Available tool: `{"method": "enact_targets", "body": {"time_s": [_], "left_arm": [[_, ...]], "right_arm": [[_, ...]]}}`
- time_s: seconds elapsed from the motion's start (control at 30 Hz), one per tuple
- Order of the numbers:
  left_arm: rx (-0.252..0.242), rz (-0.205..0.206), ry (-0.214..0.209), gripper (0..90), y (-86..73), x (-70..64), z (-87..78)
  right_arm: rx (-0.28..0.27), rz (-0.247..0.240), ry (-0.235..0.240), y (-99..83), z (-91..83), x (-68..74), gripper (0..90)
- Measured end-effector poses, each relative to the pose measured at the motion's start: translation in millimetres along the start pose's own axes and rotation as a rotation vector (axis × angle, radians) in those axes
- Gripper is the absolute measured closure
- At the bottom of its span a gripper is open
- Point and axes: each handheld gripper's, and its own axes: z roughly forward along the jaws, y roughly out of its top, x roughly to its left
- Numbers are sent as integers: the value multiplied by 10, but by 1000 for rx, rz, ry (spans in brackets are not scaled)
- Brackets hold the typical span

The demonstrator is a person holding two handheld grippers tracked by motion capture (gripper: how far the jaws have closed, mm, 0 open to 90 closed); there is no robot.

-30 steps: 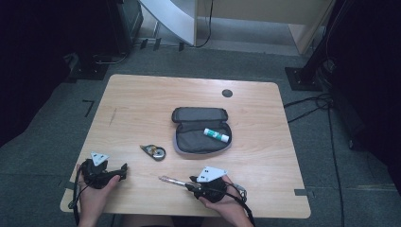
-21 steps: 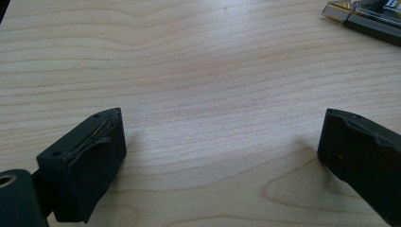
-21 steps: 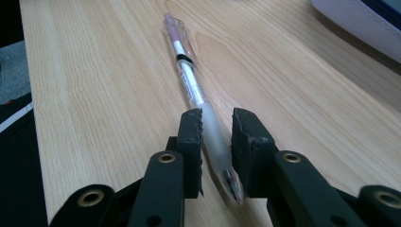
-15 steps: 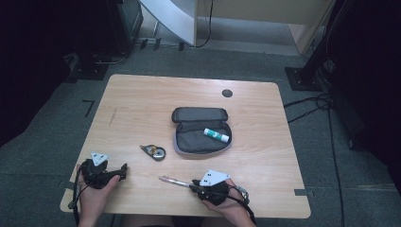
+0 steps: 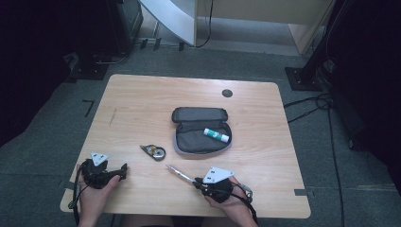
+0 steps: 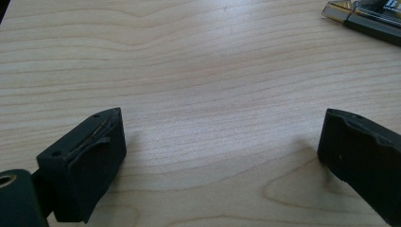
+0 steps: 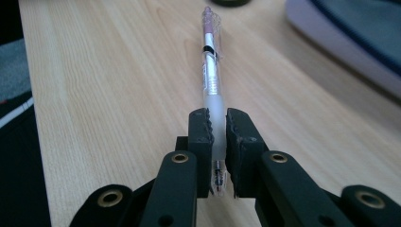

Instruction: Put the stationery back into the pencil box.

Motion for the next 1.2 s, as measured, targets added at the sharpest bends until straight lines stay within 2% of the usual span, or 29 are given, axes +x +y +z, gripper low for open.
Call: {"method": "enact_targets", "body": {"time_s": [0.2, 0.4, 0.43, 0.63, 0.97, 1.2], "left_arm": [[0, 0, 0, 21, 0, 0, 0], [0, 0, 0, 21, 0, 0, 0], [0, 0, 0, 21, 0, 0, 0], [0, 0, 0, 21, 0, 0, 0], [1, 1, 0, 21, 0, 1, 0], [1, 2, -1, 21, 1, 4, 1]], "right_arm": [[-22, 7, -26, 88, -157, -95, 814], [-42, -6, -72, 221, -324, -286, 814], [-42, -6, -72, 221, -324, -286, 814], [-59, -20, -94, 378, -401, -487, 814], [-45, -42, -97, 544, -312, -712, 814], [-8, -47, -90, 631, -142, -928, 814]]}}
